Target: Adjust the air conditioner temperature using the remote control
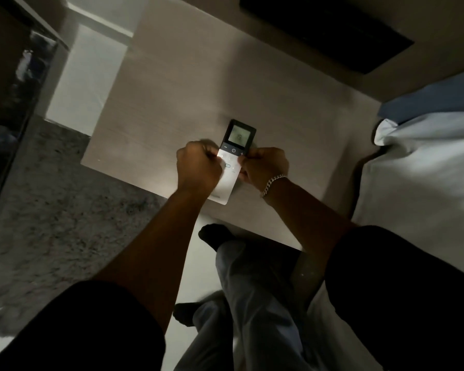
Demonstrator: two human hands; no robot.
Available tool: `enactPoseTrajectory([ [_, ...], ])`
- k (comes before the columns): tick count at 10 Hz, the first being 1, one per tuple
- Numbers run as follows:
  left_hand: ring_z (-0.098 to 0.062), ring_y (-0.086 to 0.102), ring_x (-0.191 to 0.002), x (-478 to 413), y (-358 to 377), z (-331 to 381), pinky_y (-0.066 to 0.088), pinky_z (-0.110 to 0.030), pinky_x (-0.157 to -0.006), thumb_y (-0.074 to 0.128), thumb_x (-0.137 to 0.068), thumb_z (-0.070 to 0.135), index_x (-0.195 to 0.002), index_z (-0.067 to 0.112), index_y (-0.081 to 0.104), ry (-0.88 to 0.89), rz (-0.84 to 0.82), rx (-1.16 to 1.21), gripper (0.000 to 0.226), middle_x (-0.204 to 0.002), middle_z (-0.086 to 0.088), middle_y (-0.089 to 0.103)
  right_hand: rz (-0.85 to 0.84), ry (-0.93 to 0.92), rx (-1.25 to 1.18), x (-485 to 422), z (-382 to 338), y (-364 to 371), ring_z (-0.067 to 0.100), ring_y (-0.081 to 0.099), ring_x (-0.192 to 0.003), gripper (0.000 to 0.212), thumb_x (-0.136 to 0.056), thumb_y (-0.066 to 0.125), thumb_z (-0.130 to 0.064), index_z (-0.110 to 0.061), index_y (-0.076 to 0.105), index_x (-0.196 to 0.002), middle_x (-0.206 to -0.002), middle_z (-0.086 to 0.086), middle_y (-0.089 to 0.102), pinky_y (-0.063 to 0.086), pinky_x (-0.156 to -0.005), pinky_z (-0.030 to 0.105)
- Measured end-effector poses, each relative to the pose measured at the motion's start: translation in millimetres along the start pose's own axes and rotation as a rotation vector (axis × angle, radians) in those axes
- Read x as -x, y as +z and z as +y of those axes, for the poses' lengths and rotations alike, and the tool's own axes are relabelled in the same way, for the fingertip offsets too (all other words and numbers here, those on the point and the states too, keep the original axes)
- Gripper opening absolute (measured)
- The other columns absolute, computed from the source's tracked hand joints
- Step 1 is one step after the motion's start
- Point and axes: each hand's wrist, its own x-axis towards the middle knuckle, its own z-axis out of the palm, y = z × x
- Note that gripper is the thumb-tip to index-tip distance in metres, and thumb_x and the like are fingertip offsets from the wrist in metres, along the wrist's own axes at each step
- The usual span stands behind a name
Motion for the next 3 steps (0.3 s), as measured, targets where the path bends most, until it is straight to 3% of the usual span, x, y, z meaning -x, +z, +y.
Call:
enactPoseTrajectory([
  [1, -0.027, 0.069, -0.097, -1.1, 0.9, -0.1, 0.034, -0.017, -0.079, 0.065, -0.084, 0.008, -0.089, 0.005, 0.075, 0.025, -0.017, -0.032, 0.011, -0.095, -0.014, 0.076, 0.05, -0.004, 0.031, -2.7, -1.1, 5.6, 0.032, 0.072, -0.082, 0.016, -0.067, 0.077, -0.02, -0.008, 0.075, -0.077, -0.085, 0.016, 0.076, 0.059, -0.078, 0.046],
  [2, -0.023, 0.068, -0.093, 3.6, -13.5, 3.5, 0.038, -0.011, -0.083, 0.059, -0.085, -0.001, -0.099, 0.003, 0.074, 0.016, -0.094, 0.035, 0.021, -0.101, -0.015, 0.076, 0.077, 0.026, 0.039, -0.1, -10.5, 3.0, 0.031, 0.072, -0.081, 0.015, -0.066, 0.078, -0.016, -0.009, 0.074, -0.078, -0.087, 0.016, 0.075, 0.06, -0.076, 0.046],
  [3, -0.02, 0.066, -0.094, 18.1, -30.1, 5.4, 0.043, -0.012, -0.092, 0.062, -0.085, 0.0, -0.113, 0.003, 0.07, -0.01, -0.121, 0.17, 0.029, -0.108, -0.014, 0.074, 0.094, -0.015, 0.094, 16.1, -14.2, -3.3, 0.031, 0.07, -0.087, 0.018, -0.07, 0.076, -0.017, -0.008, 0.072, -0.084, -0.093, 0.016, 0.075, 0.058, -0.081, 0.044],
])
